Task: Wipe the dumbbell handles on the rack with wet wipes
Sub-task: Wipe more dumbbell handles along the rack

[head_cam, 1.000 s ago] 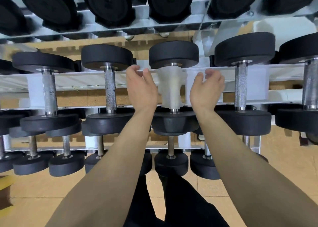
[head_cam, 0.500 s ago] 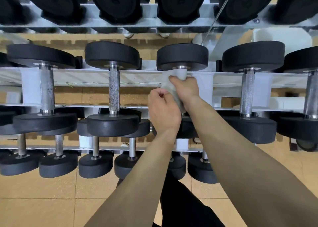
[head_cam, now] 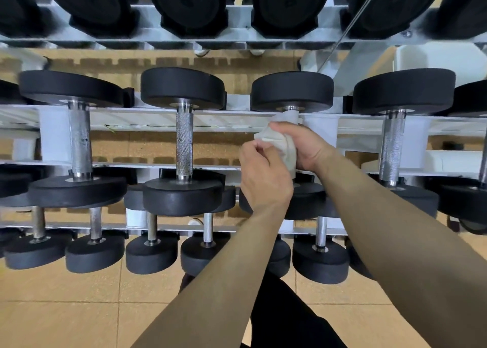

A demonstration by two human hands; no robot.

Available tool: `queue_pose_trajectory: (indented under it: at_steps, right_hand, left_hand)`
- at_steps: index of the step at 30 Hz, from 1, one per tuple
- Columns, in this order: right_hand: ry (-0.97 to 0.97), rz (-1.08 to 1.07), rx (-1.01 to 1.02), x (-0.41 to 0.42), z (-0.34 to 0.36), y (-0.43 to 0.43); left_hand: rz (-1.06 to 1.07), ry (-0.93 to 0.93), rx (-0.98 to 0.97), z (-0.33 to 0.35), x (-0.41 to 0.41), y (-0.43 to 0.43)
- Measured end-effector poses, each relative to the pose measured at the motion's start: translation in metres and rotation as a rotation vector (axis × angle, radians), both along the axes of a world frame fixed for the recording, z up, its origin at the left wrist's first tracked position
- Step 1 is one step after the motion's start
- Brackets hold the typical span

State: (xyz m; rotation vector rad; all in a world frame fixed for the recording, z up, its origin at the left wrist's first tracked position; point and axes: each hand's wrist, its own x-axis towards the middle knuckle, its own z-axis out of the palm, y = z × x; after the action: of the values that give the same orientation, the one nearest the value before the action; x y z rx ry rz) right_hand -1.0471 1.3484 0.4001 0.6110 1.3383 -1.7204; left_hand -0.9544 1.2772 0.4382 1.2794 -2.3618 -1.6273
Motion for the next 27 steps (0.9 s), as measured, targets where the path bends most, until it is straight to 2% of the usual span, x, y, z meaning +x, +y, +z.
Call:
queue_pose_trajectory:
  at_steps: [7,10,15,18,23,25,27]
  right_hand:
    - [0.239,-0.036,0.42,0.012,0.004,-0.01]
    - [0.249,-0.068,0.388,0.016,0.009,-0.009]
    - [0.133,-0.19,0.259,0.012,0.015,0.005]
    - [0.078,-0.26,0.276,0.013,0.017,0.012]
    - [0.1,-0.302,0.373,0.017,0.021,0.021]
    - [0.12,-0.324,0.444,0.019,0.021,0.025]
    - [0.107,-0.363,0.456,0.023,0.023,0.029]
  left_hand:
    - [0.012,-0.039,0.098,-0.001,-0.006,-0.007]
    - [-0.095,-0.045,0.101,0.0,-0.01,-0.01]
    - [-0.245,-0.15,0.088,-0.005,-0.036,-0.008]
    - [-0.223,-0.163,0.249,-0.009,-0.049,0.0]
    - [-0.238,-0.246,0.285,-0.018,-0.065,0.011]
    - [-0.174,-0.225,0.424,-0.02,-0.069,0.008]
    - [-0.181,-0.185,0.683,-0.023,-0.07,-0.002]
